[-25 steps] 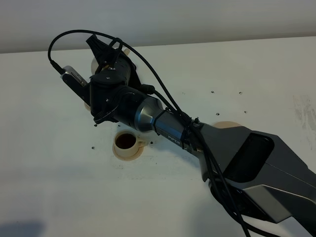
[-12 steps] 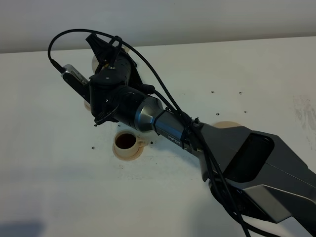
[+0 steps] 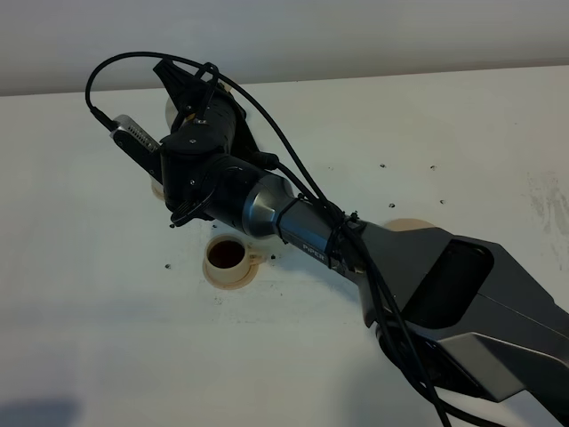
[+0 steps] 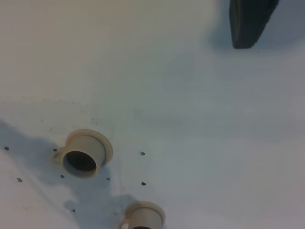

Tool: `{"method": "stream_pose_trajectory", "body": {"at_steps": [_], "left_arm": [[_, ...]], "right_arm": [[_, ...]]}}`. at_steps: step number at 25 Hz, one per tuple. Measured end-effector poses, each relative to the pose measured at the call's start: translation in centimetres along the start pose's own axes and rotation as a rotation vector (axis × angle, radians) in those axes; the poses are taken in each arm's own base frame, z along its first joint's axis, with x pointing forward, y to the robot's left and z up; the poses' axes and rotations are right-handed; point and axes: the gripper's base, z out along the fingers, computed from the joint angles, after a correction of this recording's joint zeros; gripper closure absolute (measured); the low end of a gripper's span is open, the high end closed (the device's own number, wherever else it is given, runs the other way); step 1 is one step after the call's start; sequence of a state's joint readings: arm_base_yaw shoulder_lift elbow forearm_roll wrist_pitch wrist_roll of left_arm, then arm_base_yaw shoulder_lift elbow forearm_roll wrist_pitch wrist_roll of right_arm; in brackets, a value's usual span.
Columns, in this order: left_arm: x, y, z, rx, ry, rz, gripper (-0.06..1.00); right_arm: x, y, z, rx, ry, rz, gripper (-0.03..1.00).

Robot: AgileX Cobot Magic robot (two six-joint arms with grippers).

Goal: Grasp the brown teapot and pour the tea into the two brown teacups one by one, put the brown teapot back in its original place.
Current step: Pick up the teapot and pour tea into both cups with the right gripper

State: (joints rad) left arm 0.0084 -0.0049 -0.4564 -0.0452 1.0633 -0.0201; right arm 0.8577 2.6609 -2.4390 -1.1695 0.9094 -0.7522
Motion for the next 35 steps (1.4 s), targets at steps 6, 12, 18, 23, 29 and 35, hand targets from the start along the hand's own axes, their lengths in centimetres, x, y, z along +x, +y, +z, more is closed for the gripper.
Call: {"method": "stream_pose_trajectory", "body": {"at_steps": [6, 12, 18, 23, 29, 35], "left_arm": [[0.00, 0.00, 0.00, 0.000, 0.000, 0.000, 0.40], [0.00, 0.00, 0.00, 0.000, 0.000, 0.000, 0.40], [0.00, 0.00, 0.00, 0.000, 0.000, 0.000, 0.40], [0.00, 0.00, 0.00, 0.000, 0.000, 0.000, 0.40], [0.00, 0.00, 0.00, 0.000, 0.000, 0.000, 0.40], [0.00, 0.00, 0.00, 0.000, 0.000, 0.000, 0.40]], "right_arm": [[0.09, -0.18, 0.00, 0.020, 0.010, -0.017, 0.86], [0.17, -0.28, -0.01, 0.031, 0.019, -0.029, 0.86], [0.22, -0.40, -0.01, 0.043, 0.025, -0.042, 0.86], [0.26, -0.51, -0.02, 0.055, 0.031, -0.055, 0.86], [0.25, -0.54, -0.02, 0.058, 0.029, -0.061, 0.86], [0.19, -0.59, -0.02, 0.065, 0.023, -0.064, 0.86]]}}
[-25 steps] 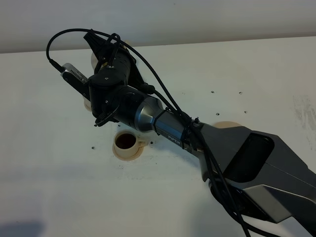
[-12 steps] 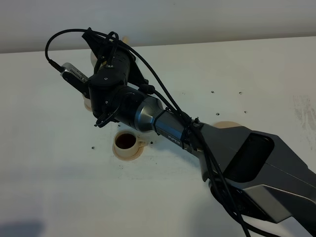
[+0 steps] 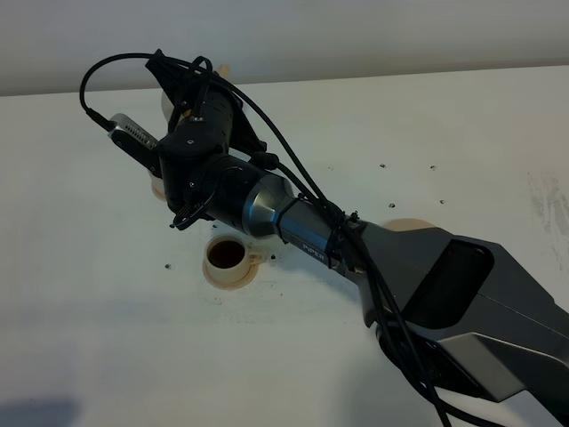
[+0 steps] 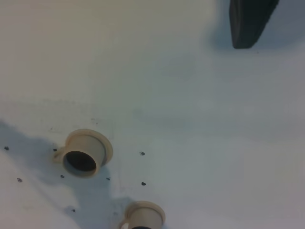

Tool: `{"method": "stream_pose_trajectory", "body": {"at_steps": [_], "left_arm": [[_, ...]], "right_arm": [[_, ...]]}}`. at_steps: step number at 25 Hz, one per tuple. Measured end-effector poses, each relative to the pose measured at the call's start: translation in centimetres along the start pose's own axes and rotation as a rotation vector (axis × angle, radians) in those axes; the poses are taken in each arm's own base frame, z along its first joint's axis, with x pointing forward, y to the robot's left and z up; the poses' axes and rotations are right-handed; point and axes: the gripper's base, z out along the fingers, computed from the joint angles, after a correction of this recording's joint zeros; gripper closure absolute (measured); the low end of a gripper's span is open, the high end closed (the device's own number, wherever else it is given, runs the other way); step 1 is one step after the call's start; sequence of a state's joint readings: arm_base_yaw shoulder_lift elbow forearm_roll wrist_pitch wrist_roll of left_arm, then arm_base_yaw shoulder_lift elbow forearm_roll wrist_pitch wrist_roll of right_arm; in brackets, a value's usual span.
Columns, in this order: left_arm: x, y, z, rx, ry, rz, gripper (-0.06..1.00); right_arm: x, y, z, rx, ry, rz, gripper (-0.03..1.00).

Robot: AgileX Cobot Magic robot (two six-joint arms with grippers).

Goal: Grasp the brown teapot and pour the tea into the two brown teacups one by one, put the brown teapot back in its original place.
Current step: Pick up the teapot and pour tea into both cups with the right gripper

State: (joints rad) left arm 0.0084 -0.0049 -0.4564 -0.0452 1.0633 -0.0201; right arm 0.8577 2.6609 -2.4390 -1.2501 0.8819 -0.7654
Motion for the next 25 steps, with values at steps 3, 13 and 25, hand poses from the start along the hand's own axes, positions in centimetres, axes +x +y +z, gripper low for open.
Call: {"method": "stream_pose_trajectory", "body": {"at_steps": [3, 13, 25], "left_arm": [[0.00, 0.00, 0.00, 0.000, 0.000, 0.000, 0.40], [0.00, 0.00, 0.00, 0.000, 0.000, 0.000, 0.40], [0.00, 0.00, 0.00, 0.000, 0.000, 0.000, 0.40]], "right_arm": [[-0.01, -0.02, 0.00, 0.003, -0.001, -0.003, 0.86], [0.08, -0.12, 0.00, 0.013, 0.009, -0.017, 0.86], [-0.23, 0.26, -0.01, -0.029, -0.025, 0.029, 0.86]]}}
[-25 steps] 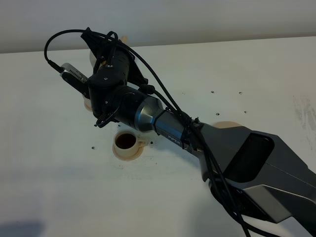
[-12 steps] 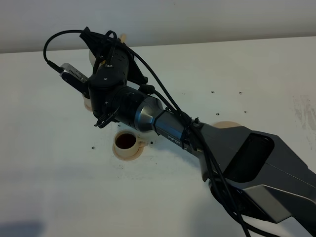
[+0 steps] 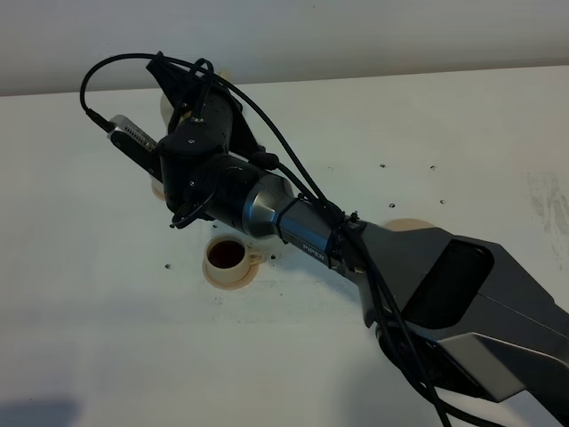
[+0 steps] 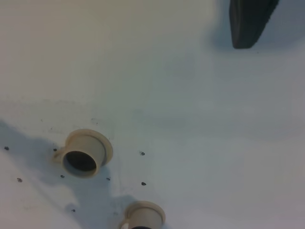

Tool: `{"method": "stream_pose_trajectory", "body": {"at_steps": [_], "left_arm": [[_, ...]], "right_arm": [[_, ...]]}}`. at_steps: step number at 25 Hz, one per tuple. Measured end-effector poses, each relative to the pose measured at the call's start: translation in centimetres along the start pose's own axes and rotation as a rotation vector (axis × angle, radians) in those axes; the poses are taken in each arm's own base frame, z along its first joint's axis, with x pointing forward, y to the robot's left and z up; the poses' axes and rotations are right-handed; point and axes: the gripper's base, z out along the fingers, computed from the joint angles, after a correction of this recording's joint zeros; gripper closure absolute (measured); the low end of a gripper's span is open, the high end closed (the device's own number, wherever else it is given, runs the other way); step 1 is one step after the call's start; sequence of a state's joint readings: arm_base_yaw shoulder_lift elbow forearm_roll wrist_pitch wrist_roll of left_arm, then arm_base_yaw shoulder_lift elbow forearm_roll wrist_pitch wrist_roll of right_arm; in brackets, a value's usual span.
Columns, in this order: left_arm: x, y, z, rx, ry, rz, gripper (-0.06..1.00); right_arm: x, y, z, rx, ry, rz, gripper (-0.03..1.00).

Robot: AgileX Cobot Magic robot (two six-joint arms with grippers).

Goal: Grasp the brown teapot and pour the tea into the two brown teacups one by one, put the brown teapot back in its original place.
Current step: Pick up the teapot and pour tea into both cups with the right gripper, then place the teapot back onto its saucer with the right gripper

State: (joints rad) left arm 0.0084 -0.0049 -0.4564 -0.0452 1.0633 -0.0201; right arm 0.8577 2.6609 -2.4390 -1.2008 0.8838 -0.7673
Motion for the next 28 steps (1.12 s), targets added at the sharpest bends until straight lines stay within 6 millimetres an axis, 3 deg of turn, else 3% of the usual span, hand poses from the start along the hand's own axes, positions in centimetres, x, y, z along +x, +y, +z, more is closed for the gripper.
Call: {"method": "stream_pose_trajectory", "body": {"at_steps": [9, 13, 17, 22, 28], "left_arm": [[0.0, 0.0, 0.0, 0.000, 0.000, 0.000, 0.40], [0.0, 0.0, 0.0, 0.000, 0.000, 0.000, 0.40], [0.0, 0.0, 0.0, 0.000, 0.000, 0.000, 0.40], [0.0, 0.0, 0.0, 0.000, 0.000, 0.000, 0.40], [0.0, 0.0, 0.0, 0.000, 0.000, 0.000, 0.40]], "right_arm": [[-0.7, 0.8, -0.1, -0.097, -0.070, 0.183, 0.86], [0.0, 0.6, -0.2, -0.146, -0.099, 0.305, 0.86], [2.6, -0.8, -0.6, -0.184, -0.120, 0.461, 0.86], [7.7, -2.4, -1.1, -0.256, -0.143, 0.685, 0.86], [10.6, -1.3, -0.4, -0.458, -0.184, 0.889, 0.86]]}}
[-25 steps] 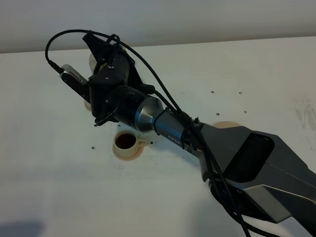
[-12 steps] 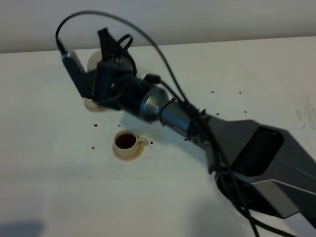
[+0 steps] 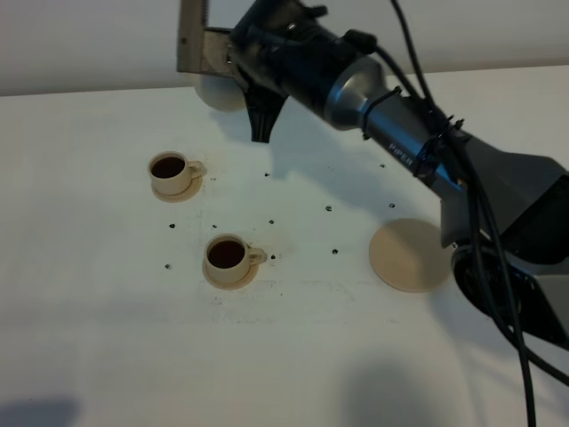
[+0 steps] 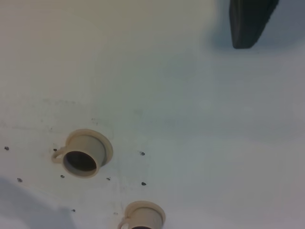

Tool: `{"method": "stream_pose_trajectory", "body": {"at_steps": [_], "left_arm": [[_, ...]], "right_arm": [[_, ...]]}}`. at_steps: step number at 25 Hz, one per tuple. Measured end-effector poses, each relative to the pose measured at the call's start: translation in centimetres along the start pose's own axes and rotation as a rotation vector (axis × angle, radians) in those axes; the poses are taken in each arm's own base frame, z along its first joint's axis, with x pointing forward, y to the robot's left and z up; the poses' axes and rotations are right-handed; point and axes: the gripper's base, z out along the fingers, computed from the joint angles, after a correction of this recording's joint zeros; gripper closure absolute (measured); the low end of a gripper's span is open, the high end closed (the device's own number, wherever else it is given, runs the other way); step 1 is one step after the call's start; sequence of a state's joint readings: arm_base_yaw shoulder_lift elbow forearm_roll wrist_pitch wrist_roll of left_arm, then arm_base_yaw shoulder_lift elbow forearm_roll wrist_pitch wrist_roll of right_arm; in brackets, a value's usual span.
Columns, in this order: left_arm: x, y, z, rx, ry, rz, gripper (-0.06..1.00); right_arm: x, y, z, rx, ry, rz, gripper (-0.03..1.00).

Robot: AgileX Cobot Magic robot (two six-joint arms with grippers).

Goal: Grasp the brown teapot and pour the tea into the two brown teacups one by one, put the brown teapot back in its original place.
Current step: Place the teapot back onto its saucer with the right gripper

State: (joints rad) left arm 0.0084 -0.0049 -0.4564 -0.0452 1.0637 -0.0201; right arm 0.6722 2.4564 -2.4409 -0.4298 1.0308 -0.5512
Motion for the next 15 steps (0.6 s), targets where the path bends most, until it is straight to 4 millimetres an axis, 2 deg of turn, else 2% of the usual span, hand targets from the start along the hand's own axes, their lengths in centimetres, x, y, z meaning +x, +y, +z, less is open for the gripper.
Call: {"method": "stream_pose_trajectory", "body": {"at_steps": [7, 15], "left_arm": [[0.0, 0.0, 0.0, 0.000, 0.000, 0.000, 0.40], [0.0, 0.0, 0.0, 0.000, 0.000, 0.000, 0.40]], "right_arm": [[0.7, 0.6, 0.4, -0.197, -0.031, 0.176, 0.86], [1.3, 1.3, 0.5, -0.297, 0.012, 0.226, 0.86]]}}
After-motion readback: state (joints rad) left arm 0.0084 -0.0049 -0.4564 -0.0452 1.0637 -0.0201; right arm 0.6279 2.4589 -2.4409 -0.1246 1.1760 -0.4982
